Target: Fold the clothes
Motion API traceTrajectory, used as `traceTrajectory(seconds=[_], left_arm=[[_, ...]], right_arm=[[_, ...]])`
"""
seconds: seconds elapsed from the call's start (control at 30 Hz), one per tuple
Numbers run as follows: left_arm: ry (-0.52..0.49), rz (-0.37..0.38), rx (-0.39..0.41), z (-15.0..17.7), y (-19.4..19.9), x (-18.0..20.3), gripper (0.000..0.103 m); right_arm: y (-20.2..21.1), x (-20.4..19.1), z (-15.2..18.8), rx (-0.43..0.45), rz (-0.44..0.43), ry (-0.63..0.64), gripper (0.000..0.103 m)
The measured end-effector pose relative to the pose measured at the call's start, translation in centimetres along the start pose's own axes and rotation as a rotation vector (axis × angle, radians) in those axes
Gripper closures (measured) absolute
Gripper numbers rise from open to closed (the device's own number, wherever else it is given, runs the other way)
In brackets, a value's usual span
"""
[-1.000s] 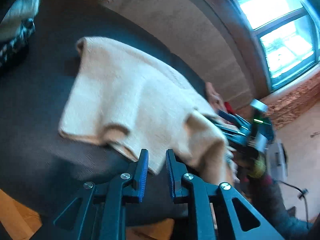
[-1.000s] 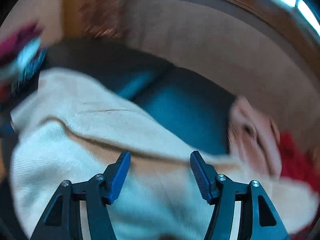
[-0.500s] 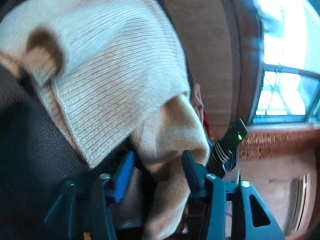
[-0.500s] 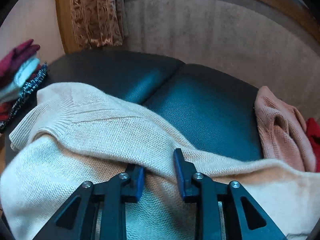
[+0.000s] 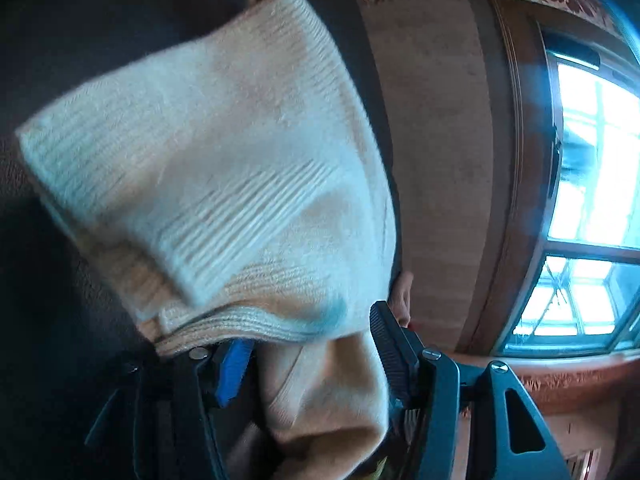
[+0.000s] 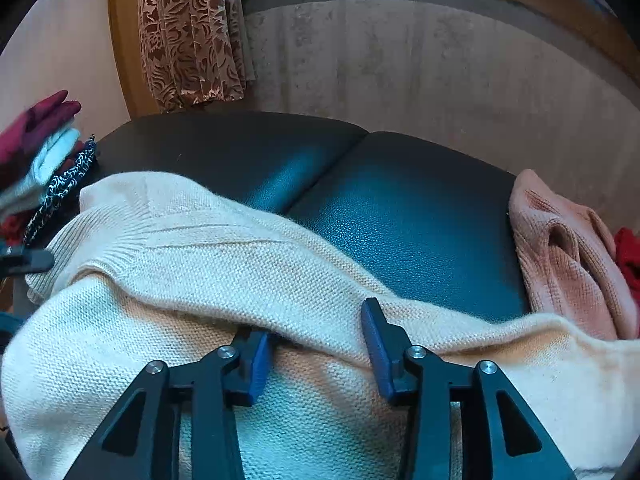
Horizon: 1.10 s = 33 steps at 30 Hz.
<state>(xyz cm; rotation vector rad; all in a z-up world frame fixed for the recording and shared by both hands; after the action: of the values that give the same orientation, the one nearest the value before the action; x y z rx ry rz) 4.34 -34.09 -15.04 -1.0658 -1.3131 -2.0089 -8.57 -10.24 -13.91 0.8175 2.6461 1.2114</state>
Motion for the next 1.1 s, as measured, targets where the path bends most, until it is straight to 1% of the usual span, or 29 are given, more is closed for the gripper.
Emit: traceTrajectory(seconds=[0.03,0.1,0.13,0.17,0.2,0.23,0.27,0.3,0.33,0.4,0.47,0.53,0.57,0.63,0.73,0.77,0.87,0.9,0.93,1.03,1.07,1.1], left_arm=[[-0.015,-0.008,0.021,-0.2,0.2,0.3,0.045],[-0.045,-0.024,0.06,-0.7,0.6,1.0,0.051],[-0.061,-0.029,0.059,-0.8,0.6,1.1,0.062],[-0.075,-0.035,0.057,-1.0,0.6,1.3,0.079],[-0.079,-0.052,0.051,-1.1,0.6,1.2,0.084],[-0.071,-0.052,0.05,-1.3,0.9,1.0,0.086],[-0.065,-0.036,0.052,-1.5,1.3,1.0,0.089],[-0.085,-0.03,0.061,-1.4,2.0,1.2,0.09],[-0.107,-0.024,0.07,-1.3,2.6,1.4,0.09],[-0.196,-0.009,0.102,-0.6,4.3,2.7,0.091],[-0.294,0.007,0.138,0.3,6.2,4.5,0.091],[-0.381,0.05,0.185,0.9,7.8,6.6,0.094],[-0.41,0.074,0.2,1.4,9.8,7.5,0.094],[-0.473,0.114,0.268,1.5,13.5,9.3,0.095],[-0.515,0.142,0.332,1.9,14.8,11.0,0.096],[-0.517,0.146,0.35,1.7,15.2,11.7,0.096],[-0.524,0.172,0.386,3.0,13.8,12.7,0.098],[-0.533,0.18,0.405,3.2,13.4,13.2,0.098],[-0.544,0.194,0.413,3.2,13.9,13.0,0.098],[-0.587,0.217,0.426,2.6,12.1,15.7,0.098],[-0.601,0.224,0.42,1.8,11.1,16.9,0.098],[-0.625,0.235,0.414,2.5,10.5,17.6,0.098]], right_arm=[[-0.1,0.0,-0.1,0.0,0.001,0.001,0.056],[-1.0,-0.2,-0.9,-0.003,0.003,0.005,0.054],[-1.1,-0.1,-1.0,-0.005,0.007,0.008,0.054],[-1.1,-0.1,-1.1,-0.007,0.009,0.012,0.054],[-1.0,-0.1,-1.1,-0.009,0.009,0.013,0.054],[-0.9,-0.1,-1.1,-0.009,0.011,0.014,0.054],[-0.9,-0.1,-1.1,-0.009,0.017,0.017,0.055],[-0.8,-0.2,-1.1,-0.01,0.025,0.023,0.057],[-0.6,-0.3,-1.1,-0.009,0.029,0.024,0.065],[-0.1,-0.8,-1.2,-0.005,0.025,0.018,0.075],[0.6,-1.4,-1.0,0.004,-0.001,-0.009,0.08],[1.8,-2.2,-0.9,0.029,-0.05,-0.062,0.088],[2.4,-2.7,-0.9,0.045,-0.075,-0.084,0.089],[3.8,-4.1,-1.1,0.08,-0.123,-0.123,0.089],[5.6,-6.3,-2.0,0.125,-0.174,-0.138,0.089],[6.1,-7.1,-2.4,0.139,-0.177,-0.132,0.089],[7.5,-8.4,-3.7,0.178,-0.178,-0.123,0.089],[8.0,-8.3,-4.1,0.192,-0.177,-0.128,0.089],[8.5,-8.2,-4.5,0.207,-0.173,-0.133,0.09],[10.2,-7.6,-5.6,0.254,-0.152,-0.139,0.092],[10.8,-7.1,-6.1,0.272,-0.141,-0.144,0.092],[11.4,-6.4,-6.5,0.292,-0.127,-0.151,0.093]])
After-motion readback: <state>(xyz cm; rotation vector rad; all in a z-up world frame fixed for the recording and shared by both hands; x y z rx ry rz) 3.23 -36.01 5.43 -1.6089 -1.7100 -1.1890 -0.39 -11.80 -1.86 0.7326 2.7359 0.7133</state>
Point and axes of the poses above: each gripper's, at about its wrist camera, not at the fingertips, and y roughly against the way its jaws point, x to its right, z to its underside, the point moved 5 cm from there along -y, roughly the way its jaws point, and after that the axes turned 11 degrees about y, right-handed, at the moved point
